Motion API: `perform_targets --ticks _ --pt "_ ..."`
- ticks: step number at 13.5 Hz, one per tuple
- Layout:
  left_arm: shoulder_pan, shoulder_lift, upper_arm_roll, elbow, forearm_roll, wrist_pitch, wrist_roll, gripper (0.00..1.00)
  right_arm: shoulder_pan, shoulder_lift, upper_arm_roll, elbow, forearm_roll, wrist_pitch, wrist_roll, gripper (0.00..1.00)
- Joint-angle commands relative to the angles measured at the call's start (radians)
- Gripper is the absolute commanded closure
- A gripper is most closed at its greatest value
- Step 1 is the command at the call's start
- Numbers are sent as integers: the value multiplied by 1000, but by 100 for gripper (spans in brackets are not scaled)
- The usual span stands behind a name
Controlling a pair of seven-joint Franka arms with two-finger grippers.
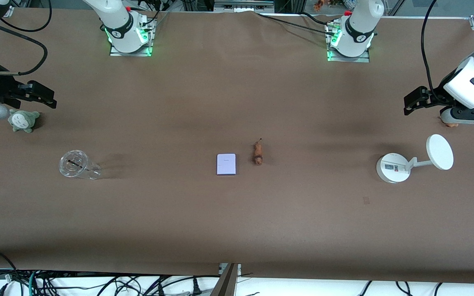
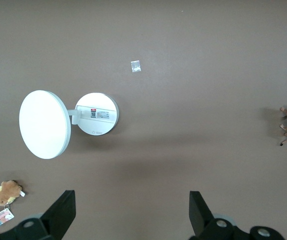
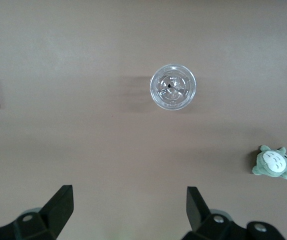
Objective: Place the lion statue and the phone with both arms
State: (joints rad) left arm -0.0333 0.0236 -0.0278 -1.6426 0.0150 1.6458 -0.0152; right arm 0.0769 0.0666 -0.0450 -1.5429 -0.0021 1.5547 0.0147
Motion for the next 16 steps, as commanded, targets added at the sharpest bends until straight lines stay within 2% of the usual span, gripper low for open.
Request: perform_targets --ticks 1,13,16 --pt "-4 -10 0 4 14 -15 15 0 -15 9 7 24 1 -22 4 0" --pt "-7 -4 2 4 10 -43 18 0 -17 9 7 26 1 -22 8 0" --pt "-33 27 -33 6 5 -86 17 0 -19 10 7 26 1 -16 -1 0"
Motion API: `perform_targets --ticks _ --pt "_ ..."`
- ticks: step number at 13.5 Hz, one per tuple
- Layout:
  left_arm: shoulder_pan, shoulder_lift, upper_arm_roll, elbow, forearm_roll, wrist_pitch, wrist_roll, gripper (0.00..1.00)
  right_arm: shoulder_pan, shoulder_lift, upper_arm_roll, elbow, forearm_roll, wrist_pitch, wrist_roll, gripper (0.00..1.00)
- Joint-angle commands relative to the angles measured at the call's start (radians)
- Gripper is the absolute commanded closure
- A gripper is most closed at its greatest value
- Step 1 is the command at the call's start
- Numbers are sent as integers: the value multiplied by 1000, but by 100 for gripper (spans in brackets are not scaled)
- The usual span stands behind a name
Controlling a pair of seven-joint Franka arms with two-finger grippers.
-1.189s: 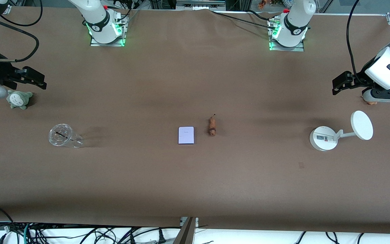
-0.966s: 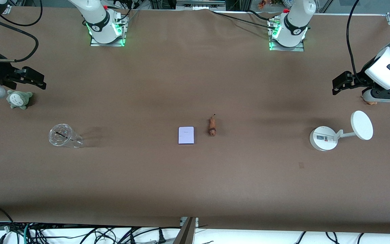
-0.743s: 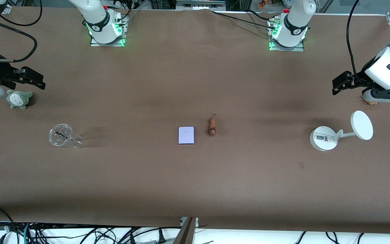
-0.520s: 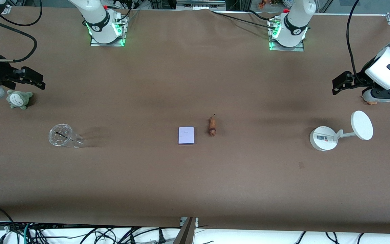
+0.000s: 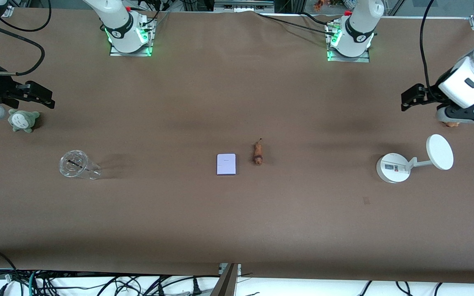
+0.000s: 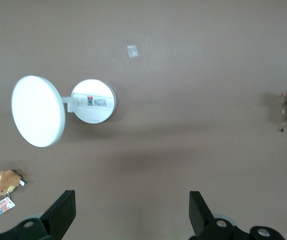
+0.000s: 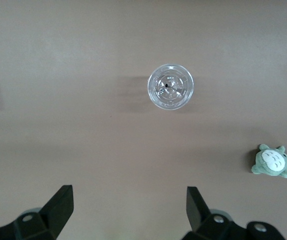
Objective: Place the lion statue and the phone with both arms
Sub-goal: 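Reach the left gripper to the lion while the right gripper reaches the phone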
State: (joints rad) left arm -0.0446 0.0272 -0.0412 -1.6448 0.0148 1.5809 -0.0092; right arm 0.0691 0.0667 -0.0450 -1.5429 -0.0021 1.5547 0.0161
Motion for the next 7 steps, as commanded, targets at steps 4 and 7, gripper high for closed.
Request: perform_targets --ticks 4,7 --pt "-33 65 -48 6 -7 -49 18 0 -9 33 7 26 5 -8 -1 0" --pt "-61 117 -95 5 -38 5 -37 0 0 94 13 24 17 13 -4 0"
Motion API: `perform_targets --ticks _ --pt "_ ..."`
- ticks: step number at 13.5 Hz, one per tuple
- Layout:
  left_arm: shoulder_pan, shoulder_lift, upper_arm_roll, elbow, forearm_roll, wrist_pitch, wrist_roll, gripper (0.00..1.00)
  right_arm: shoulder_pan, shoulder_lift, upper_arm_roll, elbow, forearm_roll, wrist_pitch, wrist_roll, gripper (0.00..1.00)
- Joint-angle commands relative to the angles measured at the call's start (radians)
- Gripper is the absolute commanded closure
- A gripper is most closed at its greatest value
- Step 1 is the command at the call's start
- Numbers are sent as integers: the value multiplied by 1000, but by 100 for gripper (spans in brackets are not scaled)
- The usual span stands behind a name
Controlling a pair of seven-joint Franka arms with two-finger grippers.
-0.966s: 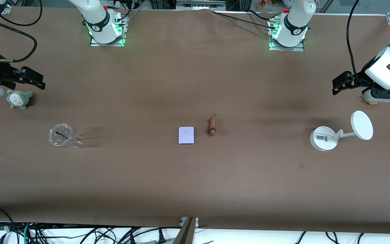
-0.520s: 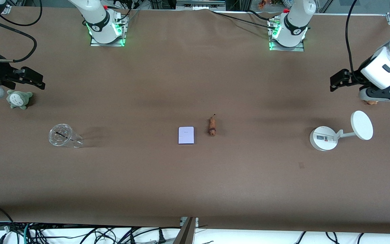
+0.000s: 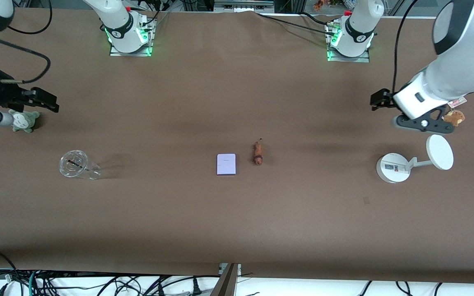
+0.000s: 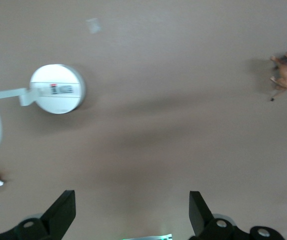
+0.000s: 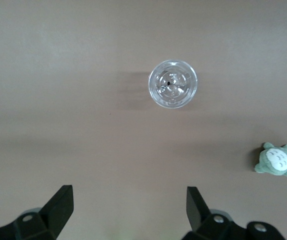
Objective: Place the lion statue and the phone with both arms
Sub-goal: 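Reach the left gripper to the lion while the right gripper reaches the phone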
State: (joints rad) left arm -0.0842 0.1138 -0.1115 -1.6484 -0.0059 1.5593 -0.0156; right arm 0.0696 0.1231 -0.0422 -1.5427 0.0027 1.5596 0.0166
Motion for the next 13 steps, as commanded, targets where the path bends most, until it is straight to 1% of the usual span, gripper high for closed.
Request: perform_targets --ticks 1,4,5,7,9,11,12,13 --pt "-26 59 -48 9 -19 57 -81 0 7 64 12 26 13 19 -1 0" --pt "-52 165 -121 7 -17 206 -231 0 12 92 15 27 32 45 -3 0" --pt "-84 197 -126 7 -17 255 -301 0 12 101 15 27 42 71 -6 0" --pt "-172 259 -126 7 -5 351 -416 0 22 162 16 33 39 99 -4 0" --pt "-242 331 -123 9 0 462 -524 0 58 206 15 53 36 138 9 0" --pt "-285 406 -122 5 4 588 -596 0 64 252 16 52 43 213 11 0" --pt "-308 443 -119 5 20 641 -630 0 73 280 16 52 45 256 14 0" --pt "-325 475 -119 7 67 686 -664 0 85 305 15 52 54 299 17 0"
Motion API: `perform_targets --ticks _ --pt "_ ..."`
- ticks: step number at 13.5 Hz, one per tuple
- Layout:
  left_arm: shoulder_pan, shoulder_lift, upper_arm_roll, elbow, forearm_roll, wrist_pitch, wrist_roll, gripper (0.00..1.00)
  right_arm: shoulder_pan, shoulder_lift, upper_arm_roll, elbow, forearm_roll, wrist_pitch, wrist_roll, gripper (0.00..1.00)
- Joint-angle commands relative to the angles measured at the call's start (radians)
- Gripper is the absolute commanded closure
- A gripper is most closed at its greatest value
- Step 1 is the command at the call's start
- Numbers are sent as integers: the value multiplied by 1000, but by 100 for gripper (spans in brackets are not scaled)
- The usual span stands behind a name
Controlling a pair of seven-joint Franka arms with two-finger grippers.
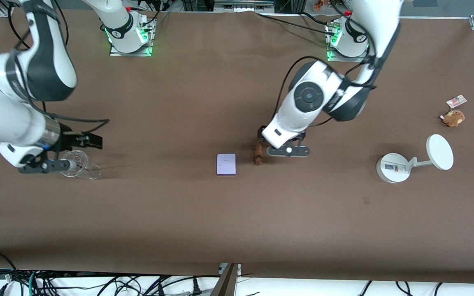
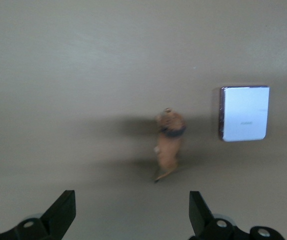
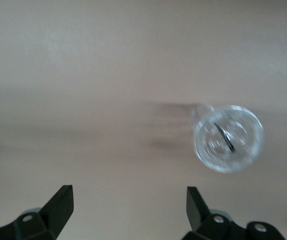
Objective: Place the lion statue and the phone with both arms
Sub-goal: 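Reach the left gripper to the lion while the right gripper reaches the phone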
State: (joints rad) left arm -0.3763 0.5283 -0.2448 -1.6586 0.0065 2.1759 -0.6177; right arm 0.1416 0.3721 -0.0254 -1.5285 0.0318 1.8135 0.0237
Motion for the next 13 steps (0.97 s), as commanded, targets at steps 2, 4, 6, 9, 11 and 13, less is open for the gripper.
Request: perform_targets --ticks 2,4,6,9,11,13 --pt "-50 111 12 17 151 142 -137 0 32 100 -2 37 33 96 36 0" --pt "-75 148 10 19 173 203 -166 0 56 135 -2 37 33 145 73 0" --pt "-76 165 10 20 175 219 -175 0 81 172 -2 37 33 185 105 0" --pt "-78 193 12 19 176 280 -175 0 139 221 -1 36 37 251 169 0" --pt "-76 209 13 20 208 311 -175 0 189 251 -2 36 36 294 260 0" --pt "-75 219 13 19 260 335 -175 0 231 278 -2 36 36 337 315 0"
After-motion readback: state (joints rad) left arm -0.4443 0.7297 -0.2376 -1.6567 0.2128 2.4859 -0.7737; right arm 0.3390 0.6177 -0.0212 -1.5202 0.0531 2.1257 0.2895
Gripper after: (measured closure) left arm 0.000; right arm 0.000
